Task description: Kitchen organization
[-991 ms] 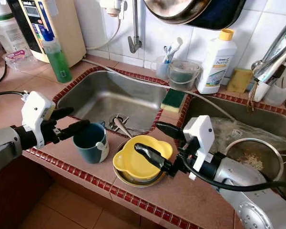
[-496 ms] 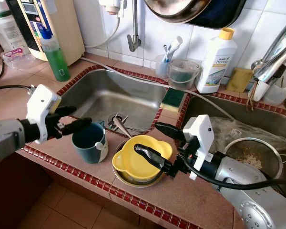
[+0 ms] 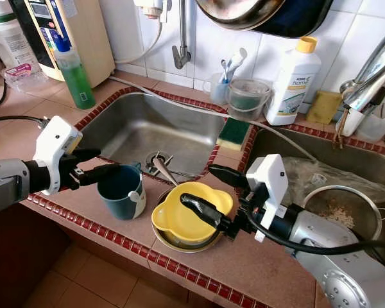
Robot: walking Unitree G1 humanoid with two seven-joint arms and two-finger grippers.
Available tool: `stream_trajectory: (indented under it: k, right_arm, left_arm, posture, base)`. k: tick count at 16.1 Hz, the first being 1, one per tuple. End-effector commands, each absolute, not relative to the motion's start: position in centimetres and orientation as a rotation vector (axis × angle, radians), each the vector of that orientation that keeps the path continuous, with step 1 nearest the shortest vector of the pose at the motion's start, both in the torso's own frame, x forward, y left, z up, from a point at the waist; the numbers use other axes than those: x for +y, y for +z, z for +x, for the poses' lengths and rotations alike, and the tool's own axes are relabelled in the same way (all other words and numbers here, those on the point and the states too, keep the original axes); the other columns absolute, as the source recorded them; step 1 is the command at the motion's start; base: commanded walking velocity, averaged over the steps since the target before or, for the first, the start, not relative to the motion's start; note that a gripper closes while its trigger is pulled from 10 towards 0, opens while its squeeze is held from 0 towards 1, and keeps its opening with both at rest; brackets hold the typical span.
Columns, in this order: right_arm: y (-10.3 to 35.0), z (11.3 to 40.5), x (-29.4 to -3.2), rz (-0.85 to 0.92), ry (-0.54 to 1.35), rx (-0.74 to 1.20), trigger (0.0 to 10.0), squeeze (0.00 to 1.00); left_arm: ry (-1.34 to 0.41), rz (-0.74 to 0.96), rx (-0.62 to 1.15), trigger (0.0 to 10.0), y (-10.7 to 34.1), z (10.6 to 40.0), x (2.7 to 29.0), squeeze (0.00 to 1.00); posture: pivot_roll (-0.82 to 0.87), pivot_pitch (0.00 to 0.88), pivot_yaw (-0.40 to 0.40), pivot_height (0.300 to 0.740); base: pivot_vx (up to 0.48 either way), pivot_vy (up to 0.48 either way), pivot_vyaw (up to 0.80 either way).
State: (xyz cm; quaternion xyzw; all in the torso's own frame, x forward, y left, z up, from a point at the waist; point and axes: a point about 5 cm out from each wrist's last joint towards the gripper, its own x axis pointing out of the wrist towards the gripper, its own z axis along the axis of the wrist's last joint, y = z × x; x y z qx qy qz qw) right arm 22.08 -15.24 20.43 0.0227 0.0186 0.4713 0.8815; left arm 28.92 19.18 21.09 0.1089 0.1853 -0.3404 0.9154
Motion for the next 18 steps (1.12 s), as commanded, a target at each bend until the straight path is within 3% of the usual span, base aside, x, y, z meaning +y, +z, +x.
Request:
stream_trajectory:
  k: [1,13,14,15,16,18]
  right_arm:
    - [20.6,22.0,-15.0,0.042,0.994,0.037,10.0,0.0]
    - [20.4,21.7,-14.8,0.06,0.979,0.052,10.0,0.0]
    - [20.4,21.7,-14.8,0.061,0.976,0.05,10.0,0.0]
    - [20.4,21.7,-14.8,0.062,0.974,0.05,10.0,0.0]
    - [20.4,21.7,-14.8,0.062,0.973,0.05,10.0,0.0]
    - [20.4,21.7,-14.8,0.063,0.969,0.048,10.0,0.0]
  left_arm:
    - [-0.736,0.264,0.407,10.0,21.2,28.6,18.8,0.0]
    - [-0.766,0.249,0.477,10.0,19.7,28.8,17.0,0.0]
    - [-0.767,0.248,0.471,3.0,19.8,28.8,17.0,0.0]
    - [-0.766,0.245,0.468,3.0,19.8,28.8,16.9,0.0]
    - [-0.764,0.241,0.464,0.0,19.9,28.9,17.0,0.0]
    - [-0.771,0.252,0.47,0.0,19.8,28.9,17.1,0.0]
  posture:
    - [-0.15,0.061,0.004,0.74]
    - [-0.16,0.093,0.015,0.74]
    - [-0.16,0.093,0.017,0.74]
    - [-0.16,0.093,0.017,0.74]
    - [-0.16,0.093,0.019,0.74]
    - [-0.16,0.094,0.021,0.74]
  base:
    - [0.0,0.0,0.0]
    - [0.0,0.0,0.0]
    - [0.0,0.0,0.0]
    - [0.0,0.0,0.0]
    - [0.0,0.0,0.0]
    - [0.0,0.0,0.0]
